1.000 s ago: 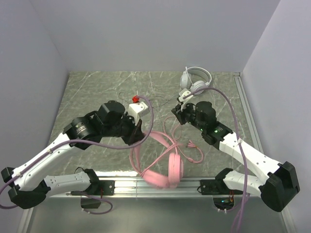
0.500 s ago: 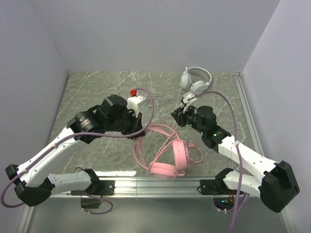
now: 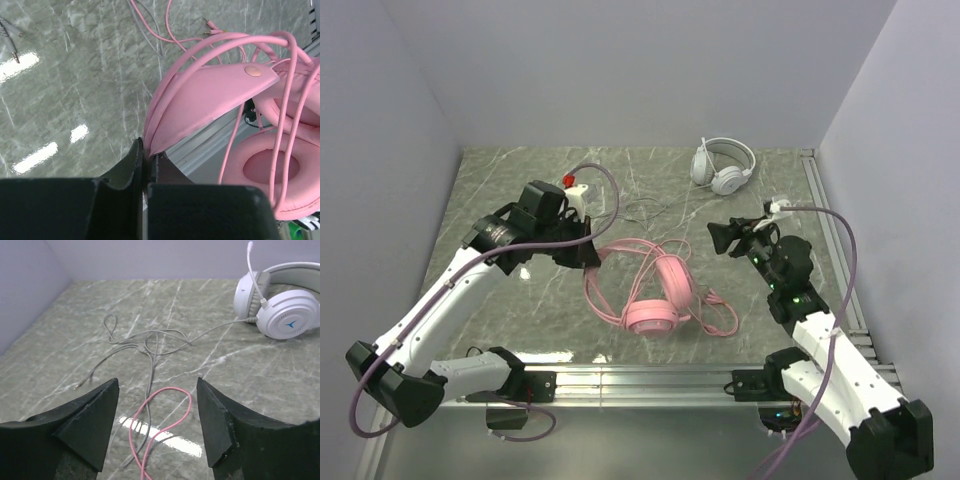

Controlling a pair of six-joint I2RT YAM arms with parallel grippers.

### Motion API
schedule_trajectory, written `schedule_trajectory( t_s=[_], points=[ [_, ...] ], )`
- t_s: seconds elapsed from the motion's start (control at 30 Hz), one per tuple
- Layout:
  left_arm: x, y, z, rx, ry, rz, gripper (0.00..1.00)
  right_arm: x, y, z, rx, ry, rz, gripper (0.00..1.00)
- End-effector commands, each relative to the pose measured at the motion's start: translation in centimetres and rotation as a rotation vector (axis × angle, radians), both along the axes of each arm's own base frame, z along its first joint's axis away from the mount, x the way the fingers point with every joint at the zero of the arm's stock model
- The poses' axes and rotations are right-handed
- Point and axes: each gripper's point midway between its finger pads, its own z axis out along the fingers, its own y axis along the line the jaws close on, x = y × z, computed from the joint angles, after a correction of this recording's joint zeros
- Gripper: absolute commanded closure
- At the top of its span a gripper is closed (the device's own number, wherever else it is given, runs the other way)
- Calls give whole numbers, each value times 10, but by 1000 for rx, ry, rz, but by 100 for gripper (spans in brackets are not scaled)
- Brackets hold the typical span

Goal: Wrap the headphones
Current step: Wrap the headphone cable with the right arm

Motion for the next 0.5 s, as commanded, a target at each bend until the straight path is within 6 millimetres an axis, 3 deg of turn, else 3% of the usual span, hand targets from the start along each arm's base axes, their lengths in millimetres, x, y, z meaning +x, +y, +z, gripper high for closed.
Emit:
schedule_trajectory(
  t_s=[0.0,0.1,0.17,0.3,0.47],
  points=[
    [2,-13,27,-134,-5,-23,100,-10,1,18,83,-56,39,29],
    [9,-6,24,-127,19,12,100,-19,5,18,110,-83,85,25],
    [16,0,26,-137,18,43,100,-29,13,13,130,-98,144,8],
    [27,14,30,-152,15,90,100,-49,22,6,152,-145,234,7],
    [34,21,29,-147,13,126,100,-69,34,16,140,-219,351,9]
  ],
)
